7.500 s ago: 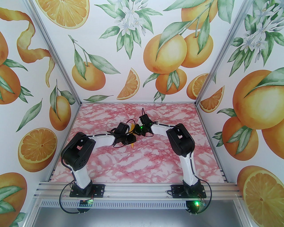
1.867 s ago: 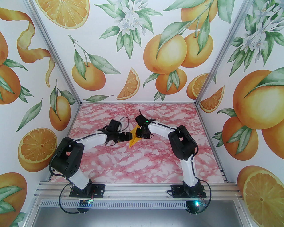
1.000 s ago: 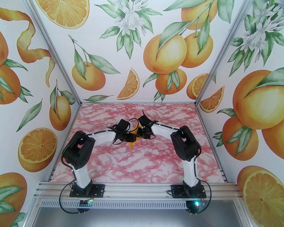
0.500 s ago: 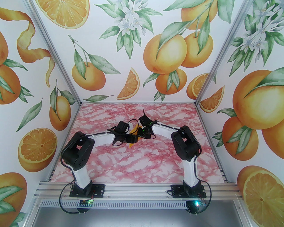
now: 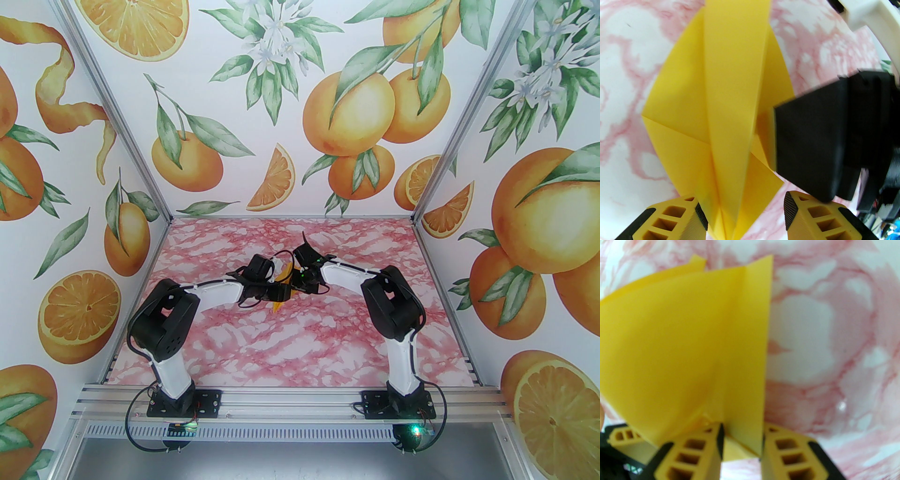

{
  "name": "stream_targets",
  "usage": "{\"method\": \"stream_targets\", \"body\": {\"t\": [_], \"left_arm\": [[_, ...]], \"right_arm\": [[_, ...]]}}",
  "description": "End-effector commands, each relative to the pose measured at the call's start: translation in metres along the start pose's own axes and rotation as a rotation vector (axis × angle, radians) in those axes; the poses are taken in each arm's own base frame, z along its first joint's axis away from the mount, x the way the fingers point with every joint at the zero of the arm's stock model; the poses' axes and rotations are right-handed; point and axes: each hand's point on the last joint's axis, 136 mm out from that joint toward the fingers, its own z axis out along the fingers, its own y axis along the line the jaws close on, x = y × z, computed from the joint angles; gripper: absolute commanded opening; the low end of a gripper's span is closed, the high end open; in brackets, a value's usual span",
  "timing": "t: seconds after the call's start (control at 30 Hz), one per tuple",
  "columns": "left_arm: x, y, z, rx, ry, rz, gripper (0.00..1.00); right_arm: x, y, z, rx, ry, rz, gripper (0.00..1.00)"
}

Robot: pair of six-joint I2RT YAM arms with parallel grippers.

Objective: Fold a paper plane with a square sheet of paper (fold left side to right side)

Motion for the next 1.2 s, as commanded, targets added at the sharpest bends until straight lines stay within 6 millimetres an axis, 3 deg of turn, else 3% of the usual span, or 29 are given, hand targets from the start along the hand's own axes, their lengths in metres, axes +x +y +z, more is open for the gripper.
{"method": "stream_targets", "body": {"t": [0.0,0.2,0.3,0.47,0.53,0.8,1.07,1.17], "left_arm": [[-0.005,0.001,0.005,-0.055,0.008,0.035,0.49],[-0.002,0.004,0.014,-0.108,0.032,0.049,0.42],[-0.004,0.005,0.014,-0.124,0.030,0.050,0.31],[-0.006,0.005,0.015,-0.152,0.038,0.062,0.29],[-0.004,0.008,0.020,-0.204,0.062,0.080,0.22],[0.000,0.007,0.030,-0.294,0.103,0.110,0.14],[0.015,0.012,0.044,-0.418,0.174,0.132,0.14],[0.021,0.012,0.046,-0.447,0.196,0.144,0.23]], "right_arm": [[-0.004,0.002,-0.011,-0.035,-0.027,0.012,0.32],[-0.009,0.000,-0.021,-0.069,-0.061,0.035,0.33],[-0.011,-0.002,-0.027,-0.079,-0.083,0.043,0.34],[-0.012,-0.011,-0.036,-0.080,-0.117,0.065,0.35],[-0.017,-0.025,-0.051,-0.075,-0.183,0.107,0.36],[-0.026,-0.083,-0.107,-0.027,-0.376,0.239,0.32],[-0.021,-0.113,-0.147,-0.019,-0.450,0.275,0.32],[-0.019,-0.117,-0.154,-0.024,-0.462,0.279,0.32]]}}
